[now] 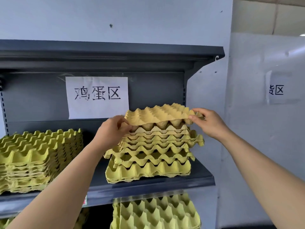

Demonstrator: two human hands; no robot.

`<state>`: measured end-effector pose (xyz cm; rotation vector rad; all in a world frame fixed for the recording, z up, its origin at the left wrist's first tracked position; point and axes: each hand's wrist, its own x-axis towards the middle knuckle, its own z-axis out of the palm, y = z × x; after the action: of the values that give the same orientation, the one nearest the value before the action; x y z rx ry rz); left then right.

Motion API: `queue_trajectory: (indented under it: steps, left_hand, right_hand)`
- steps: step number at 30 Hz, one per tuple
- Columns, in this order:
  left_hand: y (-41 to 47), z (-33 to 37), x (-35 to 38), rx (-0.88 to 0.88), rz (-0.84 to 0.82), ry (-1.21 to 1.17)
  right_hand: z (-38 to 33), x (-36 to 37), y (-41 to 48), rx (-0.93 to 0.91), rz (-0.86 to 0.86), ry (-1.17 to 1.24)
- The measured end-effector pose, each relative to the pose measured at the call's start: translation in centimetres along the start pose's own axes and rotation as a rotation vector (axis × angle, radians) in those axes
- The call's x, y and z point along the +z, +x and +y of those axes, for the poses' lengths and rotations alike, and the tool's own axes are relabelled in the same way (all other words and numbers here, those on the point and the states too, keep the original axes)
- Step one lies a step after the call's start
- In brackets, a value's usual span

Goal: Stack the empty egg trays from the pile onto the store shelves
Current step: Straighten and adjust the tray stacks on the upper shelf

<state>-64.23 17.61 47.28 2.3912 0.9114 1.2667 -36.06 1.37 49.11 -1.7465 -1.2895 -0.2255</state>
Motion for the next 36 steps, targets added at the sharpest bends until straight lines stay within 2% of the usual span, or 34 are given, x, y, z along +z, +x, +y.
queue_trajectory:
  steps: [4,8,15,22,36]
  left_hand:
    - [0.7,0.4,-0.9,-0.008,0.142,-0.113]
    - [0.9,0.1,-2.5,0.018,0.221,-0.185]
    - [-1.0,-2.5,-1.4,-0.011,0.139,-0.054]
    - [-1.3,-3.9,-0.4,-0.056,0.034,-0.026]
    - [-1.9,-4.3,-0.1,-0.056,0.043,0.123]
  right_hand:
    - [-1.0,-0.5,0.7,-0.046,0.088,0.049]
    - [-1.6,0.4,0.6,-0.077,0.085,0.094]
    - [-0.7,2.5,-0.7,-0.053,-0.024,0.015]
    - [-0.6,3.0,-0.4,-0.013,-0.114,-0.005]
    - [-0.4,3.4,-1.2,-0.037,-0.149,-0.046]
